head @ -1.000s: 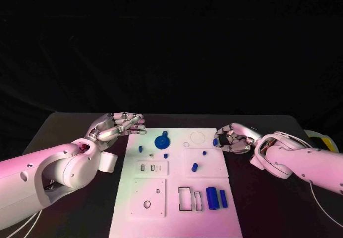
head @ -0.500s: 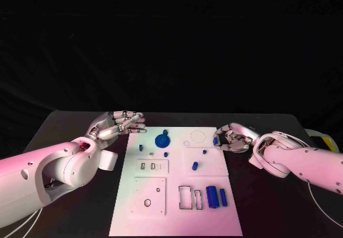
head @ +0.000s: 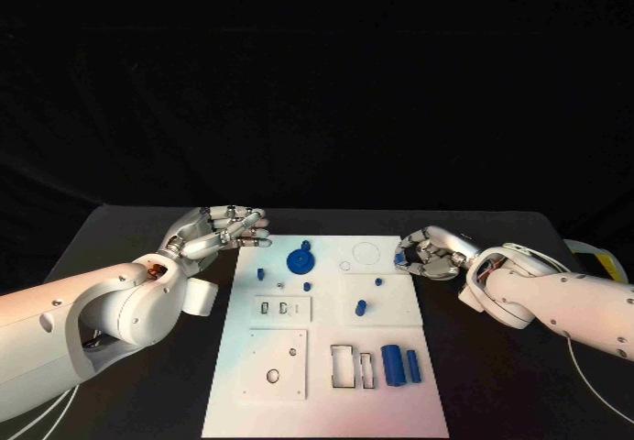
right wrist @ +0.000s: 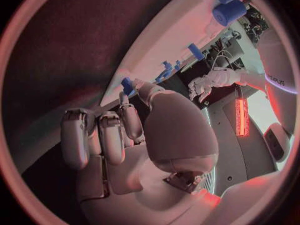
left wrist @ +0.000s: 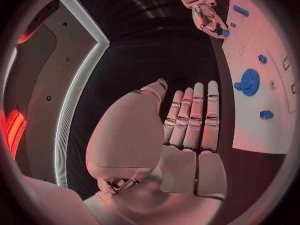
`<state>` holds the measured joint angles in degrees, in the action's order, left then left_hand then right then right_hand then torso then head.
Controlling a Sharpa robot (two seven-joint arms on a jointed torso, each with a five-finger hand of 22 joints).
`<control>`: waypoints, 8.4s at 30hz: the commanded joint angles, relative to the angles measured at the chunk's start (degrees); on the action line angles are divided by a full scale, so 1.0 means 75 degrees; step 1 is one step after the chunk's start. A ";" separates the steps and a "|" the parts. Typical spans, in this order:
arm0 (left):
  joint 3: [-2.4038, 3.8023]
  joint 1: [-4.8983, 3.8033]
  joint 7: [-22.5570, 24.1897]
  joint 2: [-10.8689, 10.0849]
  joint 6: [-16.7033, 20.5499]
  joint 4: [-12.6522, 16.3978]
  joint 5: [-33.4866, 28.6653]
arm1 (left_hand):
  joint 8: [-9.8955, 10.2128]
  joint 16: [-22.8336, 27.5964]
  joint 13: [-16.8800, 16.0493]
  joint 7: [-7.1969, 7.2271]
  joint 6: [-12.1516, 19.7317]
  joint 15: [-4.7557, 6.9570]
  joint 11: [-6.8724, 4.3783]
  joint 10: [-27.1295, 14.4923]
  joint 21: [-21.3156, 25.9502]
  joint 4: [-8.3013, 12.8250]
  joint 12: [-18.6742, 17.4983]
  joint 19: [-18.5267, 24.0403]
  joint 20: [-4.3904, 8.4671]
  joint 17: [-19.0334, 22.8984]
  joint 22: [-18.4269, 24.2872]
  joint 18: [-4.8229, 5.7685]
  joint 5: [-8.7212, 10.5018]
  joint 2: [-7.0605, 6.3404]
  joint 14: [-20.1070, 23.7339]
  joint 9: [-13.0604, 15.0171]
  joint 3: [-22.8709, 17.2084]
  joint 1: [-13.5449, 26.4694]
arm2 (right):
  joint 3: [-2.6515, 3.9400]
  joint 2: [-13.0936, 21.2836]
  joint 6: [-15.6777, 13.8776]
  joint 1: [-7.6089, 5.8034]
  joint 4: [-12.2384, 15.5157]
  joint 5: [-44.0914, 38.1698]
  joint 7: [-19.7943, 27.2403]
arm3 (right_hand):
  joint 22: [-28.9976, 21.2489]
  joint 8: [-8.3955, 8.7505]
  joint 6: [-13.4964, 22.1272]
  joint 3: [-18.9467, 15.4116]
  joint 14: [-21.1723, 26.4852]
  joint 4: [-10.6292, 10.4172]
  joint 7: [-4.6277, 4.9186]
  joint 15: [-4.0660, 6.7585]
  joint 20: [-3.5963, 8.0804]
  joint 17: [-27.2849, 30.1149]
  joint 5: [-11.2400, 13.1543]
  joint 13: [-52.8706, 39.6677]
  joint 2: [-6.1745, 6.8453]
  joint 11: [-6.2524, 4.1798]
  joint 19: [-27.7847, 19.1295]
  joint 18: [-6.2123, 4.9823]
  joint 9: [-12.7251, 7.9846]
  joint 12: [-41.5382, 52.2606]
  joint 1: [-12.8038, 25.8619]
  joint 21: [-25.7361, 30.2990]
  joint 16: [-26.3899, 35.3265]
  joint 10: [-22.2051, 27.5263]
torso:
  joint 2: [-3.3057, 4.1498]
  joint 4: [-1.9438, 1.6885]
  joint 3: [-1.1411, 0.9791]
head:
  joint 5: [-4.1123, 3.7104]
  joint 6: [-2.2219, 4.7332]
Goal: Assemble the parts on the task board
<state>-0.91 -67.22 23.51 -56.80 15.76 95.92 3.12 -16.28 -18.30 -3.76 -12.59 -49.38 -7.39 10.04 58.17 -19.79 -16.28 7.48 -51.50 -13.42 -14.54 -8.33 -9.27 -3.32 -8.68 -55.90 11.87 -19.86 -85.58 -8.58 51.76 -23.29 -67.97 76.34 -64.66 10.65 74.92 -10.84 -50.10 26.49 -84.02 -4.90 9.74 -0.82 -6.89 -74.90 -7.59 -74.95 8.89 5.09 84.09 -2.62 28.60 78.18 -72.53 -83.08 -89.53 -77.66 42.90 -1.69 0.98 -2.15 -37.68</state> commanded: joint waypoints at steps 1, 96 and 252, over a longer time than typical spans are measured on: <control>0.0006 -0.0008 0.0020 0.0007 -0.0141 0.0011 -0.0013 | 0.0047 0.0050 -0.0008 -0.0090 0.0033 -0.0026 0.0012 0.0065 0.0034 -0.0007 -0.0029 0.0019 -0.0033 -0.0011 0.0013 -0.0156 0.0051 -0.0008 0.0042 -0.0007 -0.0052 0.0068 | -0.0001 -0.0021 -0.0056 0.0006 -0.0008 0.0059 0.0013 | 0.1122 -0.0038 -0.0032 0.0049 -0.0781 0.0011 0.0003 -0.0014 -0.0025 -0.1941 0.0045 -0.0133 -0.0022 -0.0019 0.0022 0.0059 0.0004 0.0024 -0.0001 -0.0021 -0.0044 -0.0060 | 0.0002 -0.0005 0.0001 | 0.0011 0.0009; -0.0004 -0.0001 -0.0005 0.0460 -0.0196 -0.0535 -0.0010 | 0.0049 0.0071 -0.0018 -0.0077 0.0006 -0.0021 0.0001 0.0129 0.0039 -0.0010 -0.0067 0.0014 -0.0038 -0.0062 0.0033 -0.0161 0.0052 0.0011 0.0033 0.0004 -0.0092 0.0089 | -0.0119 -0.2553 -0.0042 0.0358 0.1831 -0.2975 -0.3543 | 0.1259 -0.0823 -0.0570 0.0512 -0.0776 0.0187 -0.0372 0.0288 0.0262 -0.1913 0.0010 -0.0409 -0.0219 -0.0352 0.0136 0.0091 0.0398 0.0210 0.0392 -0.0095 -0.0035 -0.0391 | -0.0169 -0.0008 0.0032 | 0.0419 -0.0428; -0.0505 -0.0912 -0.7050 0.2915 -0.4616 -0.2203 0.7610 | -0.2900 -0.8779 -0.5962 0.0985 0.0197 0.1313 -0.1203 0.1233 -0.7612 -0.0072 0.6736 -0.2903 0.1289 -0.8761 -0.7177 0.0489 0.0051 0.0748 -0.4128 0.2613 0.1170 0.2471 | -0.0018 0.0229 -0.0770 -0.0674 0.2367 0.1104 -0.1820 | 0.0760 -0.0387 0.0248 -0.0938 -0.0652 -0.0794 -0.0040 0.0039 0.0039 -0.1390 -0.0671 0.0170 0.0085 -0.0055 -0.0315 -0.0096 0.0144 -0.0351 0.0094 0.0698 0.0148 0.0302 | -0.0546 0.0023 -0.0135 | 0.0665 -0.0765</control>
<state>-4.70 -73.98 -29.28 -35.11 -17.39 79.45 60.87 -37.80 -84.21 -48.55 -5.31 -48.22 1.93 1.09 67.85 -76.56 -16.83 58.06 -73.00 -3.80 -74.92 -62.12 -6.65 -3.01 -2.94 -84.03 31.44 -10.98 -66.79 -8.72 53.55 -29.84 -73.08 94.12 -55.78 -2.83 74.95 -13.44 -48.11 19.38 -84.13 -10.59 9.41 -0.32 -6.67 -74.93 -12.31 -73.72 9.36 4.68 82.04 -2.62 29.63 75.74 -71.79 -78.10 -88.74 -75.59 38.78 -1.60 -0.02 2.82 -43.47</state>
